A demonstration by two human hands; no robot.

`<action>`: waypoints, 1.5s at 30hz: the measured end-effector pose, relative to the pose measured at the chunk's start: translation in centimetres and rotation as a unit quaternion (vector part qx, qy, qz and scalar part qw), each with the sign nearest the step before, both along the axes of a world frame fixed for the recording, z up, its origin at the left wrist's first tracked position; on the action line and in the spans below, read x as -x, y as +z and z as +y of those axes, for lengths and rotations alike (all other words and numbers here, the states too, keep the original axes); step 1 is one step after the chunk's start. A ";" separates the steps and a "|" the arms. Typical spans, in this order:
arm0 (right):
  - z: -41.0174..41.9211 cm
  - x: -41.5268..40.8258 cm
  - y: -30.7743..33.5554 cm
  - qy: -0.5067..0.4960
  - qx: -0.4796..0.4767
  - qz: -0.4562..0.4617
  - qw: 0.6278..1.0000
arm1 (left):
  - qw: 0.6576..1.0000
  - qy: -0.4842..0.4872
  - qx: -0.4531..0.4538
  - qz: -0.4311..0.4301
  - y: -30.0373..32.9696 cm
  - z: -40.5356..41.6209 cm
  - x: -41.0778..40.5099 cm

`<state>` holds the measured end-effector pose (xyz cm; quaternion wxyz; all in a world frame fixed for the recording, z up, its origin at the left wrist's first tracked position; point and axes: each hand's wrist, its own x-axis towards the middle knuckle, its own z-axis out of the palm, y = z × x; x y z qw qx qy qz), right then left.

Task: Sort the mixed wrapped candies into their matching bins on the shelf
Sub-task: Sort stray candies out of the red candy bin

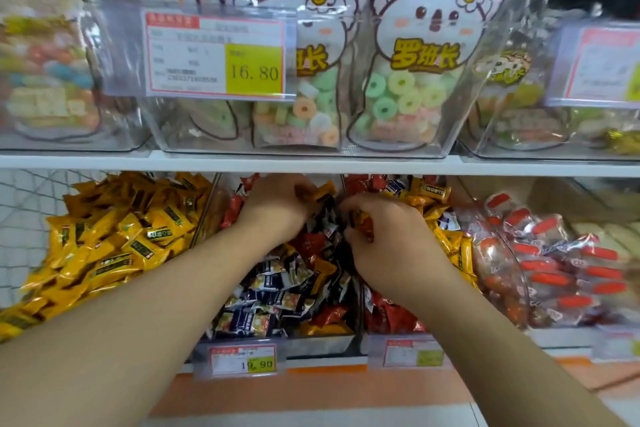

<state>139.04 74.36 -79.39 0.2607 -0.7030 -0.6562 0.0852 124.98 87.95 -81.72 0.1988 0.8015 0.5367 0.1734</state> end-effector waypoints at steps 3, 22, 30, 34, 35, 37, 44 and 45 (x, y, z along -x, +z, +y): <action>0.1 0.1 0.0 0.001 0.001 -0.011 1.000 | 0.992 0.018 -0.009 -0.127 1.0 -1.6 2.5; 1.9 5.8 -0.1 0.029 -0.038 -0.143 0.989 | 0.994 0.004 -0.099 -0.035 2.2 -9.3 16.7; 3.6 6.7 -1.4 0.079 0.047 -0.189 0.978 | 0.994 -0.013 -0.100 -0.032 0.0 -8.0 15.1; 3.6 6.7 -1.4 0.069 0.044 -0.197 0.977 | 0.994 -0.021 -0.100 -0.031 -0.2 -8.1 15.1; 3.6 6.8 -1.4 0.066 0.044 -0.198 0.977 | 0.995 -0.020 -0.097 -0.033 -0.2 -8.1 15.0; 3.6 7.1 -1.4 0.066 0.044 -0.201 0.976 | 0.995 -0.018 -0.095 -0.033 -0.2 -8.4 14.8; 3.5 6.8 -1.5 0.047 0.054 -0.193 0.979 | 0.995 -0.017 -0.096 -0.032 -0.4 -8.9 14.6; 3.5 6.6 -1.6 0.043 0.046 -0.186 0.981 | 0.995 -0.016 -0.097 -0.033 -0.4 -8.9 14.6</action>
